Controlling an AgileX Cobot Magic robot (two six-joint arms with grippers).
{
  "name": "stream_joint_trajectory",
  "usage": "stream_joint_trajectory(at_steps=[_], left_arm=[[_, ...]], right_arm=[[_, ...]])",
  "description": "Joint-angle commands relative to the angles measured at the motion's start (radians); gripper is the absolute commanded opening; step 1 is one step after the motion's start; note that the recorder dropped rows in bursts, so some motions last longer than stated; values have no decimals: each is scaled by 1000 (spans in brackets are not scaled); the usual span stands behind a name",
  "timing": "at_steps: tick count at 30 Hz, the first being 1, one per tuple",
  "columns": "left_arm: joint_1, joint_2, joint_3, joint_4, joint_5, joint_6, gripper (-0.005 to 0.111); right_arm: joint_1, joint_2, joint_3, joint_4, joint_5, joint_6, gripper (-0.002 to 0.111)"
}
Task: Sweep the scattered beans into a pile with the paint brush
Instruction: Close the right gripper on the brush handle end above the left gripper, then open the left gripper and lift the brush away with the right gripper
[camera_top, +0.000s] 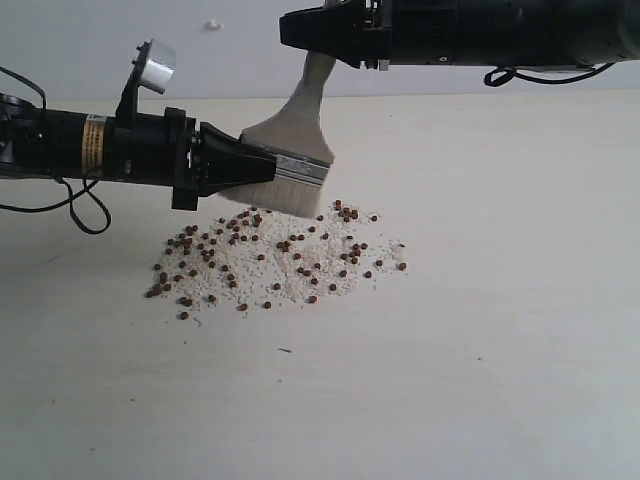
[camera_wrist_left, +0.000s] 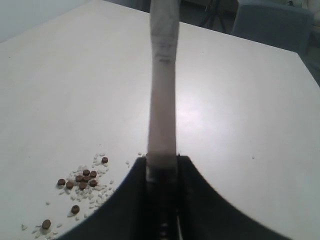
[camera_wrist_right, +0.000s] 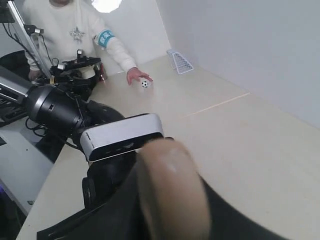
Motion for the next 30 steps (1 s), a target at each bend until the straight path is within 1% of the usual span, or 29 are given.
stream_joint_trajectory(at_steps=[1,10,12,13,15,16,17,18,27,30], left_arm=[[-6,-1,-6,2,-35,2,0],[-6,-1,-6,-37,-35,-37,0],[-6,-2,-6,-37,-35,-37,2],[-6,-2,-6,-39,-35,-37,6],[-6,-2,-6,-44,-35,-45,17],[-6,-2,-6,-51,-35,-55,27],[-6,-2,-6,-55,-35,-55,34],[-6,-2,-6,-62,-35,-55,45],[-6,-2,-6,-83,-35,-55,46],[1,-2,-6,-81,-35,-57,46]], right_arm=[[-5,-4,-10,11,-50,-34,0],[-5,-4,-10,11,-50,-30,0],[-5,-4,-10,11,-50,-30,0],[-5,-4,-10,11,-50,-30,0],[-5,-4,-10,11,-50,-30,0],[-5,-4,-10,11,-50,-30,0],[-5,-4,-10,11,-50,-30,0],[-5,-4,-10,11,-50,-30,0],[-5,-7,-10,11,-50,-13,0],[-5,-24,-10,11,-127,10,0]])
